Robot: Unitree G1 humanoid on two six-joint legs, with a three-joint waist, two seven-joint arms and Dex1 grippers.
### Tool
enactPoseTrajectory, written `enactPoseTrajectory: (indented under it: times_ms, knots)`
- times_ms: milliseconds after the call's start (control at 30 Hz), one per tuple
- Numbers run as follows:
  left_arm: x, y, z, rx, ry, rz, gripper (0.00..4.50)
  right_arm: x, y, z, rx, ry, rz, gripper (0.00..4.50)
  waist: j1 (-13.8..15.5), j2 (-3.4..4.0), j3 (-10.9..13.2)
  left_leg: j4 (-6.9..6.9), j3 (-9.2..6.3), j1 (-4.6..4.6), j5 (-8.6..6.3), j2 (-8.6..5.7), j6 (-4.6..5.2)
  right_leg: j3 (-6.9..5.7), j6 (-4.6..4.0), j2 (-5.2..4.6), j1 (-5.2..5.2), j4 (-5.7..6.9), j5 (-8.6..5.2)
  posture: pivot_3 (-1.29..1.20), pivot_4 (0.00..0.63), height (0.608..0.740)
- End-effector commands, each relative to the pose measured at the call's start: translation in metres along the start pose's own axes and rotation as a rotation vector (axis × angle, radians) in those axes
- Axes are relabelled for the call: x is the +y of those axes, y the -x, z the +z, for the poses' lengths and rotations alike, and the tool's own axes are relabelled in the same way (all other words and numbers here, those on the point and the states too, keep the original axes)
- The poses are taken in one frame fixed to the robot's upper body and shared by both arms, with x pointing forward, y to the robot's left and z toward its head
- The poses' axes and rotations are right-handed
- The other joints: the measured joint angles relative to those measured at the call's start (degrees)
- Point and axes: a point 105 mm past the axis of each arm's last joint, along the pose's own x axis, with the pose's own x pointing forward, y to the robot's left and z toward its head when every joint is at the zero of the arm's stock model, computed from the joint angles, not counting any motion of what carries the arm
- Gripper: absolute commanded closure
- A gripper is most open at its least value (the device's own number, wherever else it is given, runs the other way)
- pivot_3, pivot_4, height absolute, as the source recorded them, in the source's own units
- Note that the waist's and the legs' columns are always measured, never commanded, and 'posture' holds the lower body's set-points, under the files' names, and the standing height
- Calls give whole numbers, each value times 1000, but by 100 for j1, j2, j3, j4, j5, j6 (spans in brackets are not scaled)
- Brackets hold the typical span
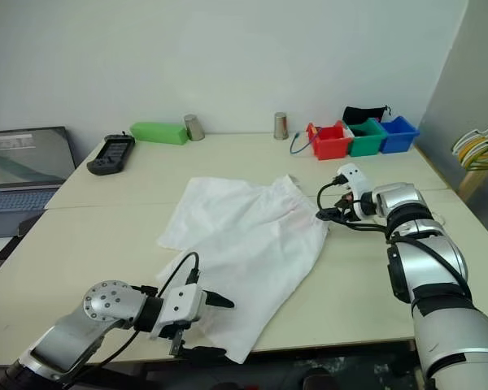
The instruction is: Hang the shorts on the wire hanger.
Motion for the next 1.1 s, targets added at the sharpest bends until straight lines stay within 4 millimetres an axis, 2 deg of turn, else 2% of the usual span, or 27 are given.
enactPoseTrajectory:
  times_ms: [33, 267, 367, 633, 867, 1100]
  knots:
    - [18, 9, 13, -49, 11, 86, 0, 1, -5, 3, -12, 23, -22, 67, 1, 0, 0, 1, -1, 0, 0, 0, 0, -1, 0, 0, 0, 1, 0, -14, 42, 740]
    - [11, 10, 13, -43, 12, 77, 0, -6, -14, -9, 4, -45, -122, 67, 0, 0, 0, -1, -2, -2, 0, -1, 0, 0, 0, 0, -1, 0, 0, 13, 42, 740]
    - [10, 12, 9, -37, 22, 87, 0, -9, -12, -11, 14, -32, -146, 569, 14, 0, 0, -2, -3, -2, 0, 0, 0, -1, 0, 0, -2, 1, 0, 17, 42, 740]
    - [17, 15, -2, -20, 26, 119, 0, -6, -13, -8, 1, -34, -113, 2815, 19, 0, 0, 0, -2, 0, 1, -2, 0, -1, -1, 1, -1, 2, 0, 13, 42, 740]
    - [28, 19, -5, -19, 20, 160, 0, -16, -2, -17, 6, -77, -138, 4414, 18, 0, 0, -1, -2, -2, 0, -2, 0, 0, 0, 0, -1, 0, 0, 6, 42, 740]
    - [34, 29, -9, -37, 79, 221, 0, -29, 13, -37, 38, -154, -158, 4480, 21, 0, 0, -1, -1, -3, 0, -2, 0, 0, 0, 0, -1, -2, 0, -6, 47, 740]
